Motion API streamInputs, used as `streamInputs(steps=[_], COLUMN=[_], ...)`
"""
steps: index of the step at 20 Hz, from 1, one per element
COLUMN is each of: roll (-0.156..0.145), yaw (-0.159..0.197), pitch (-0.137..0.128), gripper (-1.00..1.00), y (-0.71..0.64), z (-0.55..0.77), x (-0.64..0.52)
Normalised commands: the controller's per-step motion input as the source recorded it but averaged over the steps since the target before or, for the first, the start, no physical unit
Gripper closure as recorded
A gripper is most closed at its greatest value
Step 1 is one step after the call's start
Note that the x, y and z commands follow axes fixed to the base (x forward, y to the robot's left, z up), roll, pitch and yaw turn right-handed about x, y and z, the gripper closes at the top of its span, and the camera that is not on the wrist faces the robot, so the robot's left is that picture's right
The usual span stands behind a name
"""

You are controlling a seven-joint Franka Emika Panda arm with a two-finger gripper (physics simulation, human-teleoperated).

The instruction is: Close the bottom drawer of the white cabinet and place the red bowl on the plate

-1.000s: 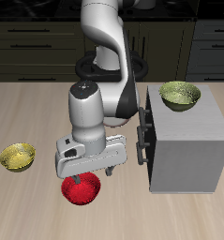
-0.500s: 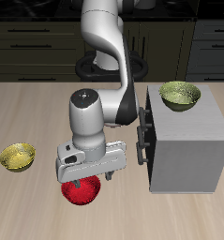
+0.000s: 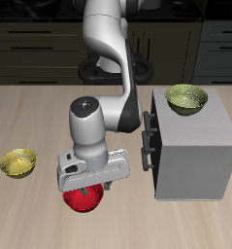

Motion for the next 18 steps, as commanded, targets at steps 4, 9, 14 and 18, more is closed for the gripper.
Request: streamInputs(steps=[4, 9, 14, 18], roll=[-0.002, 0.0, -0.023, -0.013], yaw=[-0.007, 0.01, 0.026, 0.002], pitch=[0.003, -0.001, 0.0, -0.024], gripper=[1.0, 1.0, 1.0, 1.0], y=[-0.08, -0.09, -0.11, -0.1], z=[0.01, 0.02, 0.05, 0.16], x=[-0.02, -0.02, -0.09, -0.2])
